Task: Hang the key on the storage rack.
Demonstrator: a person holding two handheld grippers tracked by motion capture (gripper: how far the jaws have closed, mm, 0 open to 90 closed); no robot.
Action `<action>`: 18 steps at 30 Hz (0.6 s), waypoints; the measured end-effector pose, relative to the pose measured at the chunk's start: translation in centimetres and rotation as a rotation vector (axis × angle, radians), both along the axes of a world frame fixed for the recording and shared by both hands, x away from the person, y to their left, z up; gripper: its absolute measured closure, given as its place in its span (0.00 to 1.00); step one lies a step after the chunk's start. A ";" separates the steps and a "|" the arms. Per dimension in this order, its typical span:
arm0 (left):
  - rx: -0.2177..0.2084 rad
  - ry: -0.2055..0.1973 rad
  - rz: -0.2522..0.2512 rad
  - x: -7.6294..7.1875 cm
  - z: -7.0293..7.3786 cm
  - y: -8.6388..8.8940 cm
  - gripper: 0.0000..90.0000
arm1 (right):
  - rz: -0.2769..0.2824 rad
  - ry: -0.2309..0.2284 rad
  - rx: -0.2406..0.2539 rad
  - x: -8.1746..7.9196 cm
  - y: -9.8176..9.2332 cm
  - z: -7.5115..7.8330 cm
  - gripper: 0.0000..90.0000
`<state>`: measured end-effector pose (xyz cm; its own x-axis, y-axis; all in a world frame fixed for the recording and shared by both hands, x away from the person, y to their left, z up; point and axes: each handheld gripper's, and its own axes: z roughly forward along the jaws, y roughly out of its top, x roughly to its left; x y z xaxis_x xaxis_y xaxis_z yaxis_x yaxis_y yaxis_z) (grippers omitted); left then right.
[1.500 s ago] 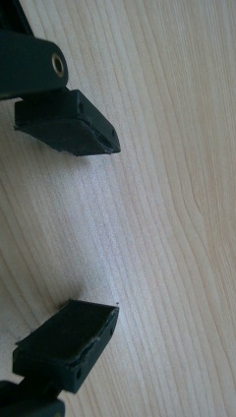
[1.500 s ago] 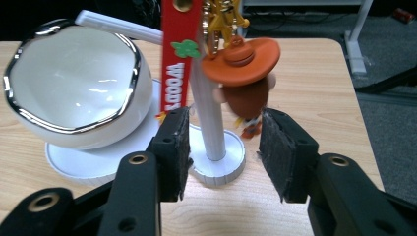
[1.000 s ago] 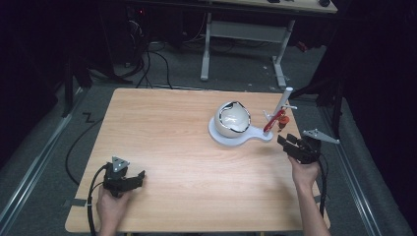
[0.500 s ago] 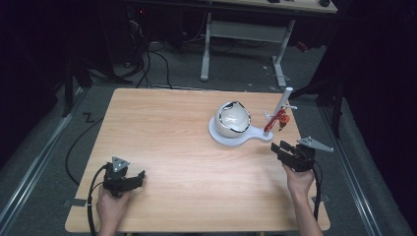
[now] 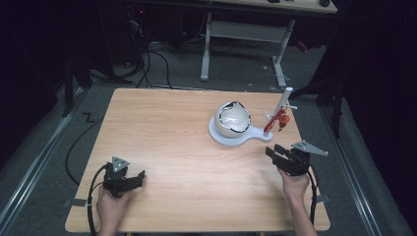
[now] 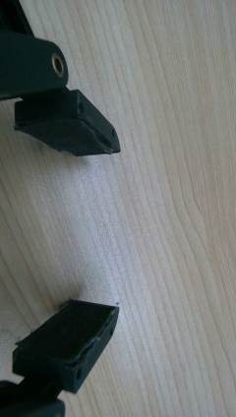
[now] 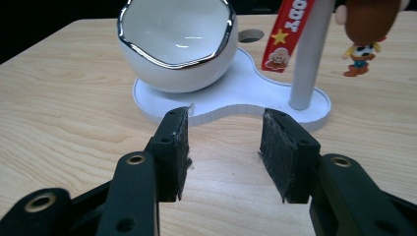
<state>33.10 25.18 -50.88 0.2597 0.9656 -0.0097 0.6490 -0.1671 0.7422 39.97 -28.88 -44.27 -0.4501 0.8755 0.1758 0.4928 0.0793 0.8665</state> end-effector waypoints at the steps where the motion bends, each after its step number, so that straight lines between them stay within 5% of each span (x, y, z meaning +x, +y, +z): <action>1: 0.000 0.000 0.000 0.0 0.0 0.0 0.24 | 0.004 -0.001 0.001 -0.1 0.1 0.0 0.60; 18: 0.000 0.000 0.000 0.0 0.0 0.0 0.24 | 0.050 0.011 -0.024 -1.0 1.9 -1.3 0.60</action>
<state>33.10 25.18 -50.88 0.2596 0.9657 -0.0095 0.6489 -0.1672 0.7423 38.96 -26.98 -45.55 -0.4914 0.8561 0.1600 0.4969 0.1247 0.8588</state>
